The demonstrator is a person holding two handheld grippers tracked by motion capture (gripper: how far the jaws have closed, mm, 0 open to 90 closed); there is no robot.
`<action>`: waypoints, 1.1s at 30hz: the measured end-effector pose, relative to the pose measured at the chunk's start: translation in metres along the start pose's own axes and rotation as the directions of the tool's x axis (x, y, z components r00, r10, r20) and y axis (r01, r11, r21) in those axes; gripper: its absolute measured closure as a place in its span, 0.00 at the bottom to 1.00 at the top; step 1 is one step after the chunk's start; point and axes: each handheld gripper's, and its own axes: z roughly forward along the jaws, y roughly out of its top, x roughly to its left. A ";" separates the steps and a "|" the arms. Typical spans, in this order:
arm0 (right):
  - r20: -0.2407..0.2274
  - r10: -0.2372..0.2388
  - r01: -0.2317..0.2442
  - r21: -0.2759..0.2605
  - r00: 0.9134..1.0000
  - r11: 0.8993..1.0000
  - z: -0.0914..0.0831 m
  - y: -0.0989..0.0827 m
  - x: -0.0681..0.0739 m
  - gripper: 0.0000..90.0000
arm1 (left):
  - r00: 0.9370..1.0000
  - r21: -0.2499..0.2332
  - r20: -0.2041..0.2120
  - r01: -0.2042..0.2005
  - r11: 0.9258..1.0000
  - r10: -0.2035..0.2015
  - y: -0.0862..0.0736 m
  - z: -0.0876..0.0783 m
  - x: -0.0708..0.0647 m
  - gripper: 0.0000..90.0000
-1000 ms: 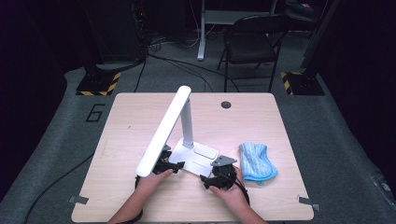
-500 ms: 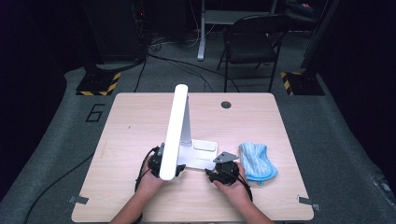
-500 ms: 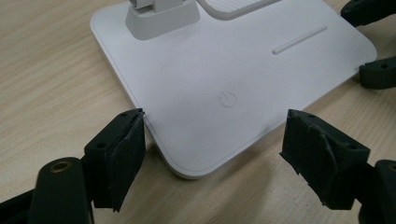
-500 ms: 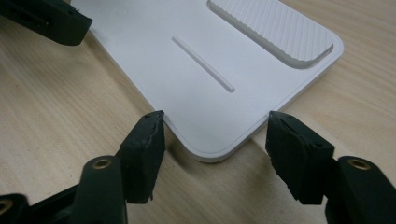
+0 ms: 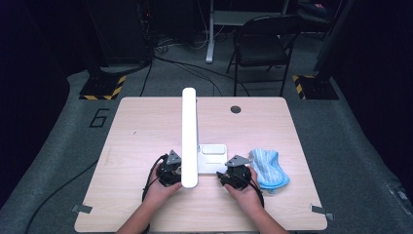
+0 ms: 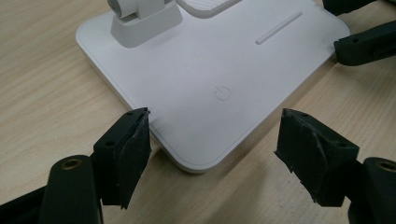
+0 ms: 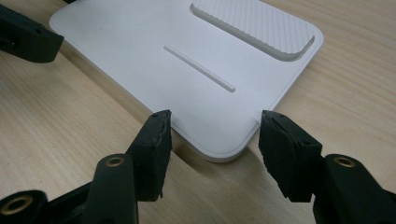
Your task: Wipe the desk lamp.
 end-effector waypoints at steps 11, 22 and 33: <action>-0.001 0.028 -0.028 -0.004 1.000 1.000 0.000 -0.001 -0.003 0.48 | 1.000 -0.005 -0.021 -0.002 1.000 0.002 -0.001 0.003 0.002 0.28; -0.018 0.042 -0.042 -0.006 0.999 0.999 -0.002 -0.002 -0.002 0.47 | 1.000 -0.003 0.001 0.027 1.000 -0.027 -0.001 0.003 0.004 0.27; -0.047 0.018 -0.019 -0.025 0.999 0.999 -0.011 0.003 0.001 0.46 | 0.999 -0.020 0.019 0.032 0.999 -0.032 -0.001 -0.002 0.008 0.29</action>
